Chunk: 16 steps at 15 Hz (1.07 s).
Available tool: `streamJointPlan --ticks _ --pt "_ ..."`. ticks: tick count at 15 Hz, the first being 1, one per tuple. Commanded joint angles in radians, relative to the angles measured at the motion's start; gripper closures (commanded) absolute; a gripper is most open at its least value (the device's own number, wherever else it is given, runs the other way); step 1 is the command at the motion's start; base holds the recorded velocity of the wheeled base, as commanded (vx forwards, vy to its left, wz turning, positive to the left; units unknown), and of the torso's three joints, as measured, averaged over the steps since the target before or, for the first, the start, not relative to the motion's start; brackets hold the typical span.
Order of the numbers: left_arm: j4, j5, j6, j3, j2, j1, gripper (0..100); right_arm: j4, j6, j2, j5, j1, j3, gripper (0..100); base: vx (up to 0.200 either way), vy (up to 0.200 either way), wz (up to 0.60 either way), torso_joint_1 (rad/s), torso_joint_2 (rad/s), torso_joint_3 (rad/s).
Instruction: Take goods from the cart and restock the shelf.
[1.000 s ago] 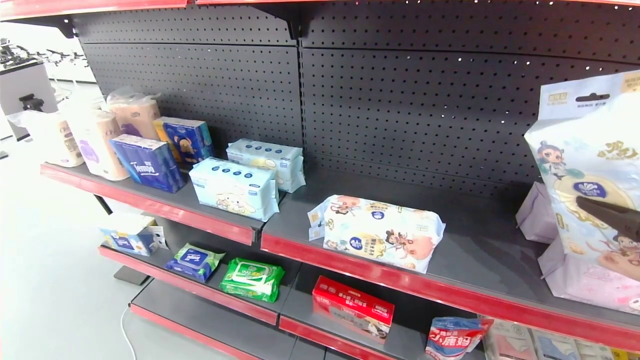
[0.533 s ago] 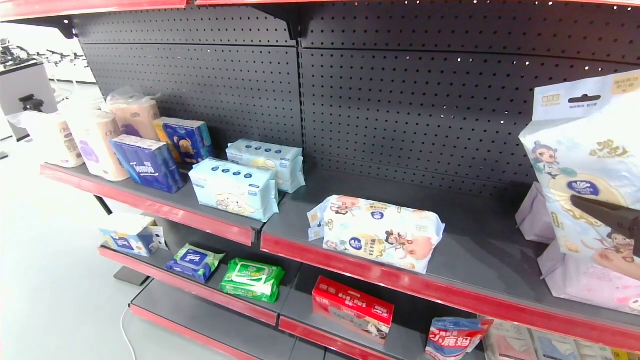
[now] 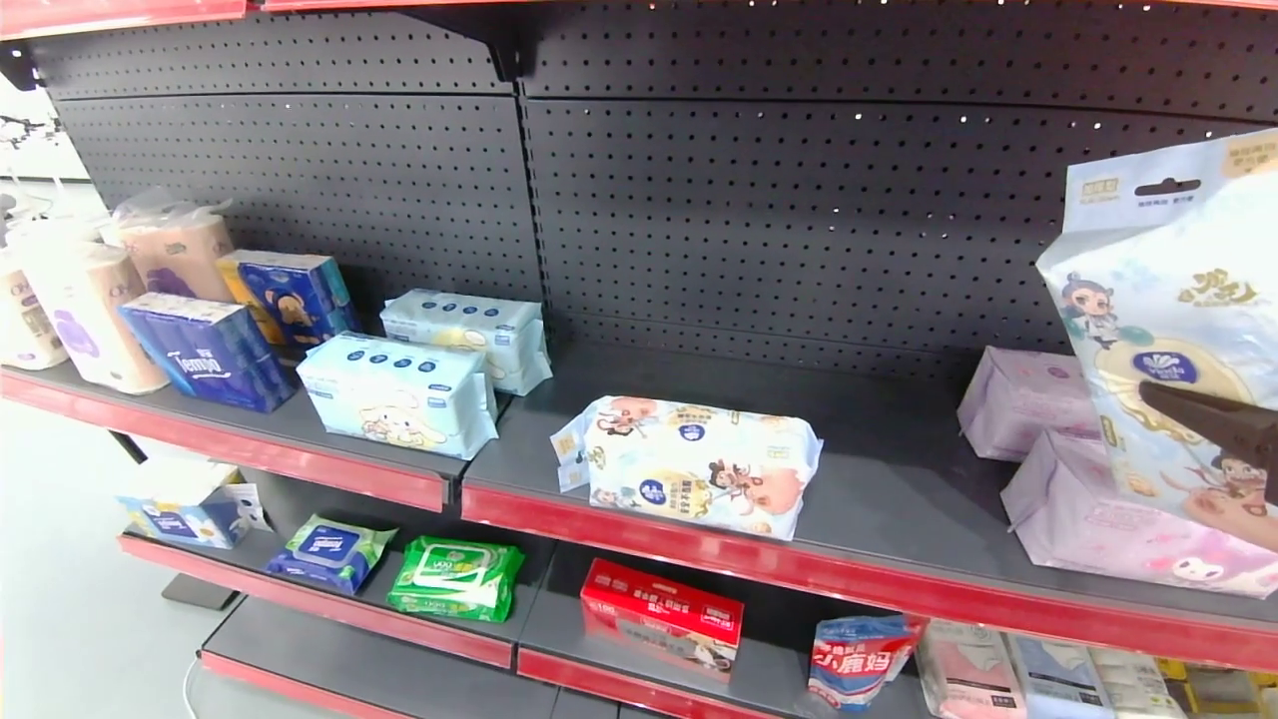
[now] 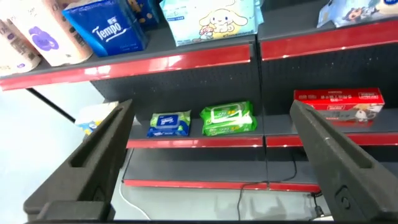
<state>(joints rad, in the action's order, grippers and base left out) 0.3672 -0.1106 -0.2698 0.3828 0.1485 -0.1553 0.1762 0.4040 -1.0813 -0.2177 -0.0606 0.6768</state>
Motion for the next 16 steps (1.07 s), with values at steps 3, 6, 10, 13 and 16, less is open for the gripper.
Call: streamJointPlan --ticks 3,6,10,13,16 --pt "0.002 0.0 -0.002 -0.019 -0.014 0.0 0 0.0 0.047 -0.118 -0.014 0.082 0.124 100 0.0 0.0 0.0 0.0 0.0 0.0" --pt "-0.002 0.0 0.001 -0.068 -0.049 0.0 0 -0.004 0.047 -0.246 -0.068 0.194 0.231 100 0.0 0.0 0.0 0.0 0.0 0.0" --pt "-0.064 0.039 0.023 -0.136 -0.049 0.0 0 -0.001 0.044 -0.399 -0.039 0.305 0.351 100 0.0 0.0 0.0 0.0 0.0 0.0" --pt "-0.156 0.023 0.073 -0.206 -0.049 0.0 0 0.016 0.041 -0.445 0.018 0.331 0.38 100 0.0 0.0 0.0 0.0 0.0 0.0" --pt "-0.192 0.02 0.127 -0.242 -0.049 0.0 0 0.089 0.033 -0.471 0.011 0.328 0.377 100 0.0 0.0 0.0 0.0 0.0 0.0"
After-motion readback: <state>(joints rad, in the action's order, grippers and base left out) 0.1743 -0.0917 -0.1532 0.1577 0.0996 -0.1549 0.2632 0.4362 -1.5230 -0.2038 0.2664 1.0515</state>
